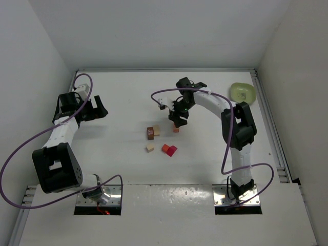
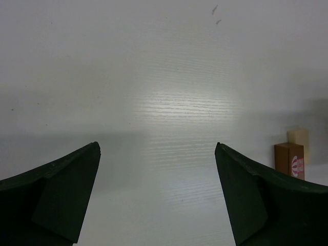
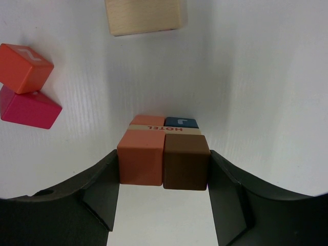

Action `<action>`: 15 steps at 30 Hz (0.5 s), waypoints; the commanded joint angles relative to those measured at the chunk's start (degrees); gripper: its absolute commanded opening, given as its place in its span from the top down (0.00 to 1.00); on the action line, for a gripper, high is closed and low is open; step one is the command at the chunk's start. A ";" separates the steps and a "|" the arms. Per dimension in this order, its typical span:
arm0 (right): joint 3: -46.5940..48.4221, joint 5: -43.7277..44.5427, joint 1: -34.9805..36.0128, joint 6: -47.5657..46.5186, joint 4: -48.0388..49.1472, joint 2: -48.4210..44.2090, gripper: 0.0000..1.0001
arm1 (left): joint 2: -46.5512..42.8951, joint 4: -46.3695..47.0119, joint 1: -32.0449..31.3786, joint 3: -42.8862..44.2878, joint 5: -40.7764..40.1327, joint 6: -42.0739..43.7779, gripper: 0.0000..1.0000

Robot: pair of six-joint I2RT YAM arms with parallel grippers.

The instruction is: Build the wood block tower

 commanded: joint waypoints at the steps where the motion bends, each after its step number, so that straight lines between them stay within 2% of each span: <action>1: 0.98 -0.29 0.38 -0.95 -0.42 0.25 0.49 | 0.05 0.85 -0.40 1.01 0.48 -0.27 0.00; 9: 0.63 0.16 0.46 -1.30 -0.42 0.25 0.45 | 0.05 0.85 -0.40 1.01 0.48 -0.27 0.00; 15: 0.28 0.33 0.37 -1.04 0.11 -0.02 0.26 | 0.05 0.85 -0.40 1.01 0.48 -0.27 0.00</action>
